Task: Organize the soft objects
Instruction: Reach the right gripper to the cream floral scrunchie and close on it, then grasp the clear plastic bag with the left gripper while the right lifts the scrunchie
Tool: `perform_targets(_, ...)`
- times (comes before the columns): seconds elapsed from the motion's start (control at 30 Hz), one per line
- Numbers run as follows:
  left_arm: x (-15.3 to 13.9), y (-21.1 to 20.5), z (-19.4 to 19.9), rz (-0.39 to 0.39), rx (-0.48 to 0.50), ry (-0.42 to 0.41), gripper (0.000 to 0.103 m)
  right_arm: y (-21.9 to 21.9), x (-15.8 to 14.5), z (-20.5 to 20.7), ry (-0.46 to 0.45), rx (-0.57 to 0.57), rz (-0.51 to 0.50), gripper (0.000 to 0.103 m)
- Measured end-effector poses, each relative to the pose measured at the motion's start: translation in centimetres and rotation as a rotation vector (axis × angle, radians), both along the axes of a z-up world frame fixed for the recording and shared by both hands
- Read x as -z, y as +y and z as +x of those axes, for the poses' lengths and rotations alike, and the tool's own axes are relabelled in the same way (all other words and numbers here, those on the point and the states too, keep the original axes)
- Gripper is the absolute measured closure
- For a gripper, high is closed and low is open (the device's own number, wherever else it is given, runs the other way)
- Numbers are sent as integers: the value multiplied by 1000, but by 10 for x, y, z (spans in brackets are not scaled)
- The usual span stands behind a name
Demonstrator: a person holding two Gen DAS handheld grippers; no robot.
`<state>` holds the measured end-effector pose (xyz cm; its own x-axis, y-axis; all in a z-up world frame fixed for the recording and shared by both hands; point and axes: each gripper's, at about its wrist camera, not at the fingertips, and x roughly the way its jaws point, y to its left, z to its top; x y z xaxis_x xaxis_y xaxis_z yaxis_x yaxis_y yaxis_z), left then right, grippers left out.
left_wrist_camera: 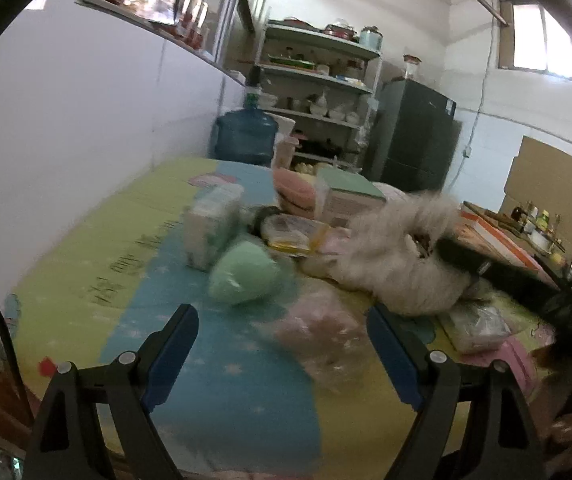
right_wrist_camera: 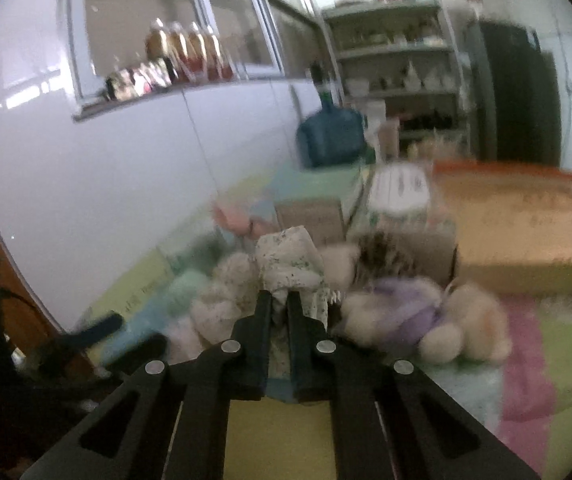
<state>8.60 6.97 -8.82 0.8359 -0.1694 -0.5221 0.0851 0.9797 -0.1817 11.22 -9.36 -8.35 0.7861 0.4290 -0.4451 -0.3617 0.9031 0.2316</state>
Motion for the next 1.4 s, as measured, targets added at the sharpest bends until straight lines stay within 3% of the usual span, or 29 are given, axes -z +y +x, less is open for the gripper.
perform_targets(0.1, 7, -9, 11, -7, -8, 29, 22, -9, -19, -13, -67, 12, 14, 96)
perform_targets(0.17, 11, -8, 18, -64, 6, 59, 24, -17, -27, -20, -94, 18, 28, 96)
perform_targets(0.3, 17, -7, 24, -143, 28, 98, 32, -30, -35, -29, -106, 25, 58, 96)
perform_targets(0.43, 18, -15, 27, -158, 40, 110, 41, -34, -35, -33, -98, 31, 61, 96)
perform_targets(0.47, 19, -18, 28, -154, 43, 119, 52, -35, -34, -34, -96, 34, 63, 96)
perform_targets(0.53, 19, -23, 30, -122, 30, 126, 63, -39, -33, -36, -93, 39, 66, 96)
perform_targets(0.9, 12, -24, 15, -120, 17, 83, 64, -62, -36, -44, -100, 79, 87, 96)
perform_targets(1.4, -55, -48, -2, -39, 51, -63, 64, -89, -53, -50, -158, 122, 104, 96)
